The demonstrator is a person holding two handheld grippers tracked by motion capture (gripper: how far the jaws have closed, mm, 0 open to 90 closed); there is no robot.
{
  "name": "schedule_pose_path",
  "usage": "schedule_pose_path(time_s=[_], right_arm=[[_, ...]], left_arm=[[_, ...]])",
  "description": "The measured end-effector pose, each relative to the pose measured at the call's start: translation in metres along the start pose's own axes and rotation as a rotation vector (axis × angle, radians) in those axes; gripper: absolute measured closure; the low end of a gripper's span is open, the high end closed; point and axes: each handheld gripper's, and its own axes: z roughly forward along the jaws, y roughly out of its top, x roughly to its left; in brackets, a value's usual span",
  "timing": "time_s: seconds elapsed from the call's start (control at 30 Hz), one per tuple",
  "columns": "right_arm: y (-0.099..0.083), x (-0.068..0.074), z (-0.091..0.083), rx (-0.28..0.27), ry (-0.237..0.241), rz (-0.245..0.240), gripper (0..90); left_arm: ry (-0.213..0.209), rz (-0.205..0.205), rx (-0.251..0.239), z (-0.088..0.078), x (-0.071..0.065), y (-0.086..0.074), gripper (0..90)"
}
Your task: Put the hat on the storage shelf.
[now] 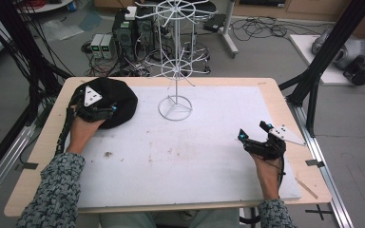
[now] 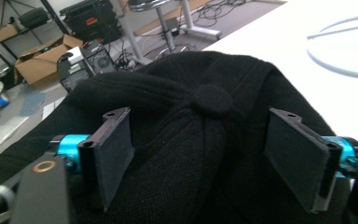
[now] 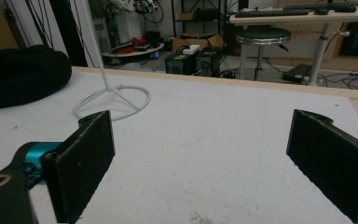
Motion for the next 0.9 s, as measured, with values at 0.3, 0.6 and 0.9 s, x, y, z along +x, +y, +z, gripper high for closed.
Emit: schedule_pose_path(time_s=[0.3, 0.6, 0.9], right_arm=[[0.0, -0.001, -0.001, -0.006, -0.002, -0.01, 6.8], [0.0, 0.002, -0.002, -0.003, 0.003, -0.015, 6.8], [-0.001, 0.003, -0.002, -0.002, 0.01, -0.007, 6.8]], left_arm=[[0.014, 0.021, 0.012, 0.003, 0.002, -0.002, 45.9], [-0.027, -0.024, -0.046, -0.007, 0.007, 0.006, 69.0], [-0.072, -0.117, -0.11, -0.034, 0.027, 0.031, 73.1]])
